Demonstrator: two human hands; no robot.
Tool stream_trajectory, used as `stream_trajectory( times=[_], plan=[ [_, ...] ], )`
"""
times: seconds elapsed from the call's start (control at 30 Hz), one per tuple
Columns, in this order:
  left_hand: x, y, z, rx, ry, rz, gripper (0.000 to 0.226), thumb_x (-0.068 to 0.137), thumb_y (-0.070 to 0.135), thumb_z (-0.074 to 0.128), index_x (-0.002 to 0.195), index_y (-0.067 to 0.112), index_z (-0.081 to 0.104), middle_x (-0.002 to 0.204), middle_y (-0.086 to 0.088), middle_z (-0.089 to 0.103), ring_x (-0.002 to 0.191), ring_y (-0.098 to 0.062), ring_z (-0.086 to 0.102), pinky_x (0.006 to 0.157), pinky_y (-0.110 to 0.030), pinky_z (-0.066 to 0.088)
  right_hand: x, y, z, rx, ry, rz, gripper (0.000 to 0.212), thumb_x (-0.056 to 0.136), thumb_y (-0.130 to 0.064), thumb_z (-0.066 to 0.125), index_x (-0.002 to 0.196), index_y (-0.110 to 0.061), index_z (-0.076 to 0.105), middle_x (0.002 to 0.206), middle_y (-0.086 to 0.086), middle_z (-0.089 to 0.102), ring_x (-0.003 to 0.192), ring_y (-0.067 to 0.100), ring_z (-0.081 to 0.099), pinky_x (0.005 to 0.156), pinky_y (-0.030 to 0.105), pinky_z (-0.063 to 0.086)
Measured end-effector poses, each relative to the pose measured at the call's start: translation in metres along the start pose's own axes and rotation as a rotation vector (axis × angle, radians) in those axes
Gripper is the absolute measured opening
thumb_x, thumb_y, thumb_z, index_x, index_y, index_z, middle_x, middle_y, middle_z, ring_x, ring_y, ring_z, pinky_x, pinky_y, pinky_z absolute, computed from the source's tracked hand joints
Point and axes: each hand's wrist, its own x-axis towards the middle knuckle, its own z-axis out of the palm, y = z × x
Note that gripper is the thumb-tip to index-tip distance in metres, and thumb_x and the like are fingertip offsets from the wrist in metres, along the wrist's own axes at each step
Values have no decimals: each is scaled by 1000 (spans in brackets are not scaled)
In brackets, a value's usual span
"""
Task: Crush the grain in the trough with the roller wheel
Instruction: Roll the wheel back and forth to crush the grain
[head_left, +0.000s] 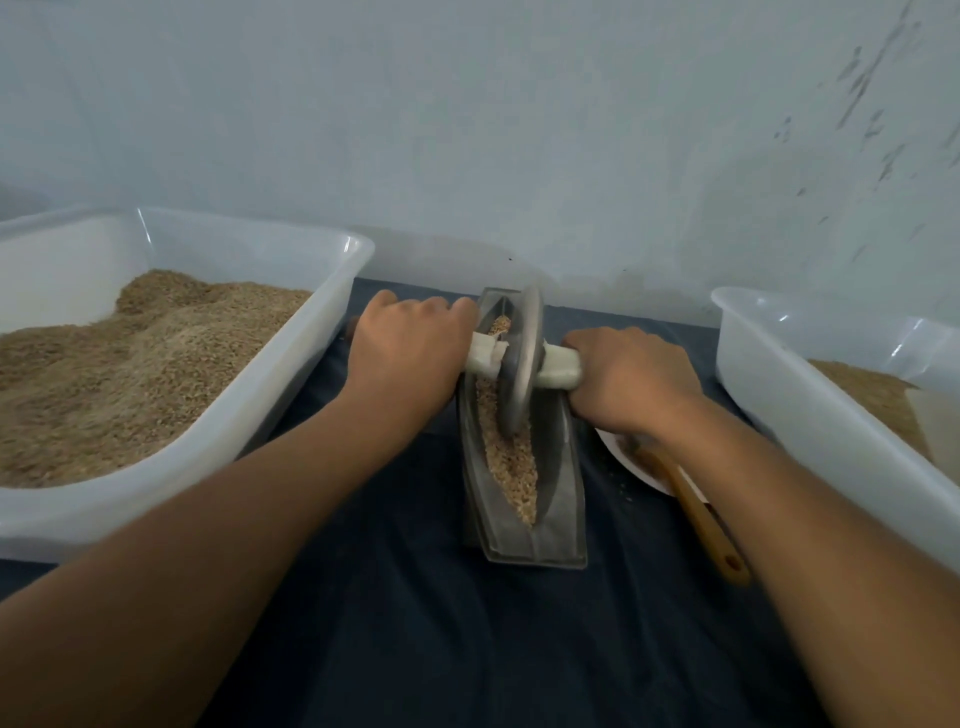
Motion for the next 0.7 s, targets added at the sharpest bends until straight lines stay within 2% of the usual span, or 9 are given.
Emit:
stream_trajectory(
  times=[0.1, 0.2, 0.33, 0.53, 0.7],
  plan=[
    [6, -1, 4, -3, 25, -3, 25, 85, 15, 63, 88, 22, 39, 72, 5, 45, 56, -16, 35, 68, -33, 29, 11, 2, -4, 50, -117, -17, 9, 76, -38, 61, 80, -35, 54, 78, -13, 59, 67, 8, 53, 52, 27, 34],
    [12, -2, 7, -24, 25, 4, 26, 86, 21, 65, 90, 23, 39, 82, 3, 59, 61, -17, 40, 72, -33, 31, 19, 3, -8, 101, -198, -20, 10, 72, -32, 63, 80, -33, 57, 80, -11, 61, 70, 10, 57, 55, 28, 40],
    [15, -3, 10, -22, 54, 3, 25, 88, 19, 61, 89, 23, 36, 85, 0, 62, 63, -18, 40, 71, -33, 32, 24, 2, -10, 137, -238, -17, 11, 72, -28, 65, 79, -33, 58, 79, -8, 63, 72, 13, 60, 58, 30, 44],
    [7, 1, 7, -41, 62, -25, 15, 89, 18, 61, 94, 21, 47, 83, 2, 58, 63, -18, 41, 71, -33, 29, 13, 2, -4, 67, -75, -20, 7, 79, -39, 62, 84, -36, 58, 78, -12, 61, 69, 13, 57, 53, 27, 35],
    [-6, 5, -5, -46, 65, -15, 27, 84, 16, 63, 92, 23, 38, 79, 3, 48, 69, -20, 54, 72, -34, 32, -1, -2, 0, 15, 50, 2, 8, 80, -41, 59, 83, -35, 55, 73, -12, 57, 63, 14, 52, 51, 27, 30]
  ],
)
